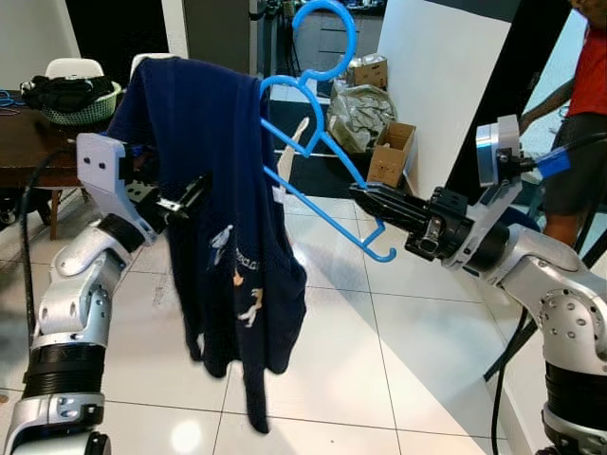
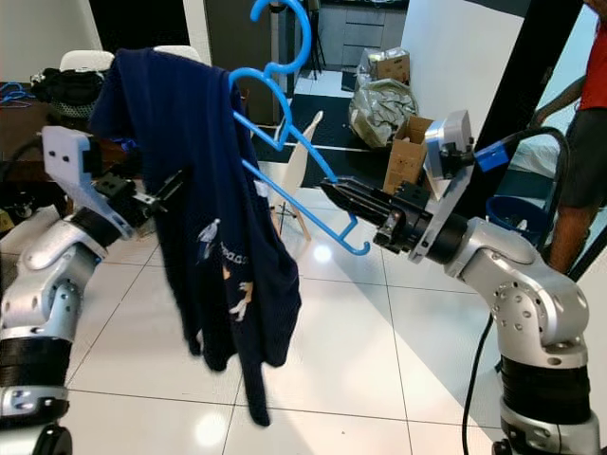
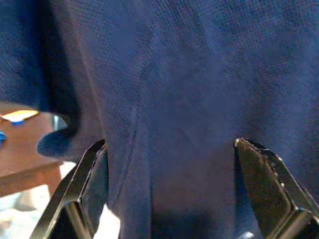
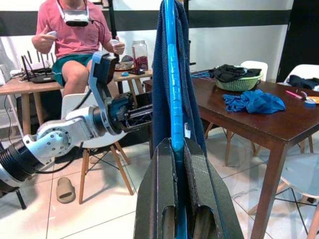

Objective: Hang hanger

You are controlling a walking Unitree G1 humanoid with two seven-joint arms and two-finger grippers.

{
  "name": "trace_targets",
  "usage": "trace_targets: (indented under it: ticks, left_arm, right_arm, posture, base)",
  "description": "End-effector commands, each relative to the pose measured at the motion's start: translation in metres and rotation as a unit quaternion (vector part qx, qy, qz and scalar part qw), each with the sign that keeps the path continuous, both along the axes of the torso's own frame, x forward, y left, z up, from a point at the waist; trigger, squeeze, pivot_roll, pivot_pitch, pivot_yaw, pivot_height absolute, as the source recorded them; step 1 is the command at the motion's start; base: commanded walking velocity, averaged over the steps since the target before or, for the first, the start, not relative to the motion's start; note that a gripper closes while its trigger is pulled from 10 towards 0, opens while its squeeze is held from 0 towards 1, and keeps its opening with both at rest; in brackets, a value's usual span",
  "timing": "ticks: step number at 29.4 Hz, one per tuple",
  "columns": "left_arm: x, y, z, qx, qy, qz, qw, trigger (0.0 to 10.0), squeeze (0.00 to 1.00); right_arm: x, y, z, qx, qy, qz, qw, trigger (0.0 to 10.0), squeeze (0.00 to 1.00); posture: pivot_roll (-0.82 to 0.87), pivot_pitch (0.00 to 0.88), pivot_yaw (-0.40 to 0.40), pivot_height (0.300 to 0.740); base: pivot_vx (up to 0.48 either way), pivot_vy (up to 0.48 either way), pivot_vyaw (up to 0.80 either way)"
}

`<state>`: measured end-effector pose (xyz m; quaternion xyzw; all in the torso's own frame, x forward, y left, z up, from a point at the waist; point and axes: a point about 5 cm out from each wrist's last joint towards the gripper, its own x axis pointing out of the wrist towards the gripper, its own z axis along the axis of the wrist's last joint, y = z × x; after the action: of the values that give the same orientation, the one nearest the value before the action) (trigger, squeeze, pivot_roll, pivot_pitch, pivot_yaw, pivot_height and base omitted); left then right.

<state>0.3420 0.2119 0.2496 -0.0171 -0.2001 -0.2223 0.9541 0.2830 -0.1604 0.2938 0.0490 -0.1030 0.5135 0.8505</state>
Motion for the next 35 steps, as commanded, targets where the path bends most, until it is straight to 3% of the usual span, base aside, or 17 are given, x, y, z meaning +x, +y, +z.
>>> trace_targets:
  ticks: [1,7,8,13,14,23,35]
  left_arm:
    - [-0.001,-0.005,-0.004,-0.011,0.013,-0.024,1.0,10.0,1.0]
    - [-0.004,-0.01,-0.008,-0.016,0.025,-0.046,0.999,10.0,1.0]
    - [-0.005,-0.012,-0.01,-0.016,0.031,-0.049,0.998,10.0,0.38]
    - [-0.005,-0.012,-0.011,-0.016,0.035,-0.05,0.998,10.0,0.38]
    - [-0.005,-0.012,-0.013,-0.02,0.039,-0.05,0.998,0.0,0.0]
    - [0.001,0.0,-0.004,-0.022,0.034,-0.04,0.998,0.0,0.0]
    - [-0.001,0.019,0.013,-0.016,0.009,-0.009,1.0,0.0,0.0]
  right_arm:
    - [-0.007,0.0,0.012,0.014,-0.03,0.013,0.999,0.0,0.0]
    - [-0.009,0.001,0.012,0.015,-0.03,0.016,0.999,0.0,0.0]
    - [-0.009,0.001,0.012,0.015,-0.03,0.017,0.999,0.0,0.0]
    - [-0.009,0.001,0.012,0.015,-0.03,0.018,0.999,0.0,0.0]
    - [-0.009,0.002,0.012,0.015,-0.03,0.02,0.999,0.0,0.0]
    - [-0.026,0.004,0.015,0.021,-0.044,0.081,0.996,0.0,0.0]
    - [-0.03,0.001,0.006,-0.017,-0.027,0.083,0.996,0.0,0.0]
  posture:
    - [0.01,0.0,-0.046,0.74]
    - [0.01,0.0,-0.045,0.74]
    - [0.02,0.0,-0.047,0.74]
    - [0.02,0.0,-0.047,0.74]
    - [0.02,0.0,-0.048,0.74]
    - [0.01,0.0,-0.044,0.74]
    - [0.01,0.0,-0.046,0.74]
  base:
    - [0.0,0.0,0.0]
    - [0.0,0.0,0.0]
    - [0.0,0.0,0.0]
    - [0.0,0.0,0.0]
    - [0.0,0.0,0.0]
    - [0.0,0.0,0.0]
    - [0.0,0.0,0.0]
